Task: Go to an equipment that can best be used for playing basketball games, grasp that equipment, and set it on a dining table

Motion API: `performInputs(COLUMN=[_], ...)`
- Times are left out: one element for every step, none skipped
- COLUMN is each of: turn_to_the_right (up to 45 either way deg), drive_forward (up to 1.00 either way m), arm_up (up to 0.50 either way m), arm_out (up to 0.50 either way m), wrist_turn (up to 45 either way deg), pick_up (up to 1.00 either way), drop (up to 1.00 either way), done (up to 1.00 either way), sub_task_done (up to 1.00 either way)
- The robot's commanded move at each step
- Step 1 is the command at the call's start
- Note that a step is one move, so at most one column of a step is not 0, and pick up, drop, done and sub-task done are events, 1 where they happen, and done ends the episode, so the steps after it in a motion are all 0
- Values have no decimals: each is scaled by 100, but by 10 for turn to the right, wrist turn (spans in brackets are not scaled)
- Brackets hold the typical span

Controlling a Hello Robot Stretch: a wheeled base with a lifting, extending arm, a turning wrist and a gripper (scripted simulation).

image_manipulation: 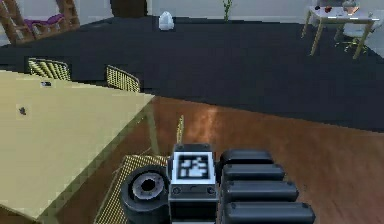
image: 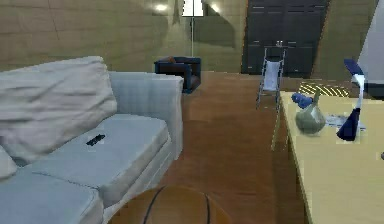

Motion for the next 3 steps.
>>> performInputs(turn_to_the_right=[60, 0, 90], drive_forward=[0, 25, 0], arm_up=[0, 0, 0], arm_out=[0, 0, 0], wrist_turn=[0, 0, 0], pick_up=[0, 0, 0], drop=[0, 0, 0], done=[0, 0, 0], sub_task_done=[0, 0, 0])
